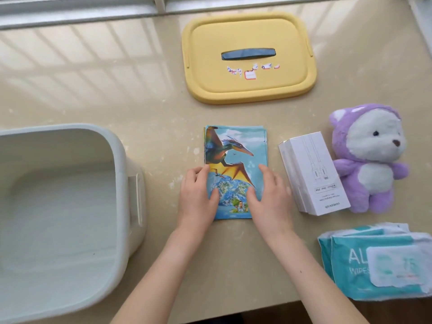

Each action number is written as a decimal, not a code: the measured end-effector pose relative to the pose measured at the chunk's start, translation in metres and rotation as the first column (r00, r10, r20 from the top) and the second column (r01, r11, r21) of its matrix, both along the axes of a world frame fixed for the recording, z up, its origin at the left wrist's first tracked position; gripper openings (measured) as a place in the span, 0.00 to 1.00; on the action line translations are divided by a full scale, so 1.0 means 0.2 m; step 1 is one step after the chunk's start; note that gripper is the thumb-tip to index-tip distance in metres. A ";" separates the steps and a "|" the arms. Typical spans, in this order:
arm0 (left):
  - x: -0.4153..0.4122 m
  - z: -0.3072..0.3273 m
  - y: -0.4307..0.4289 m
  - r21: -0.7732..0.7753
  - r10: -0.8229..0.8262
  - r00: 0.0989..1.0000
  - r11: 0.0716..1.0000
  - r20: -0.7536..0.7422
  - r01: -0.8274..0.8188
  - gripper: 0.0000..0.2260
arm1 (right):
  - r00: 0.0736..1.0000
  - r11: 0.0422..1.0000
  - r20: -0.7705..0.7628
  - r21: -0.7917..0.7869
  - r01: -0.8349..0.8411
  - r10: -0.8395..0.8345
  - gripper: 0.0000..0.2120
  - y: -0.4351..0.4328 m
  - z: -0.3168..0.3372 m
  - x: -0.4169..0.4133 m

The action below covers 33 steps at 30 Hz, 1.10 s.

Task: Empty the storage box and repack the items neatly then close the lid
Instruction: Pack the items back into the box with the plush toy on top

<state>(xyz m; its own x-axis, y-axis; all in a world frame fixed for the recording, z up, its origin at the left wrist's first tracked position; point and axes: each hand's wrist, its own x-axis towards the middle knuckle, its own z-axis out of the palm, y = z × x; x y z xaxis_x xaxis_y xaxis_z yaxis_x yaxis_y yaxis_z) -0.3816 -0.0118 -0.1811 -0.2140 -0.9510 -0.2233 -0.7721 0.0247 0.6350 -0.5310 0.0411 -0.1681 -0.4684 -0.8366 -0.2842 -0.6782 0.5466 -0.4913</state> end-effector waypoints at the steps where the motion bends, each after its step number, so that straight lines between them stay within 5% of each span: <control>1: 0.01 -0.01 0.00 -0.003 -0.003 1.000 1.000 -0.003 0.003 0.26 | 0.998 1.000 0.055 -0.011 0.029 -0.029 0.27 0.00 0.00 -0.01; 8: 0.02 -0.02 0.00 -0.022 -0.044 0.999 0.999 -0.016 0.044 0.25 | 0.825 0.986 0.551 -0.028 0.166 -0.123 0.27 0.01 0.06 -0.12; 14: 0.04 -0.05 0.03 -0.102 -0.095 0.995 0.990 -0.004 0.094 0.22 | 0.836 0.996 0.548 -0.045 0.081 -0.043 0.29 0.03 0.03 -0.14; 24: 0.20 -0.07 0.19 -0.253 -0.199 0.954 0.933 0.225 0.255 0.26 | 0.763 0.954 0.635 -0.139 0.265 -0.119 0.29 0.21 0.06 -0.09; 33: 0.31 0.55 0.40 -0.296 -0.287 0.942 0.897 0.174 0.328 0.24 | 0.733 0.928 0.670 -0.189 0.321 -0.117 0.29 0.46 0.59 -0.07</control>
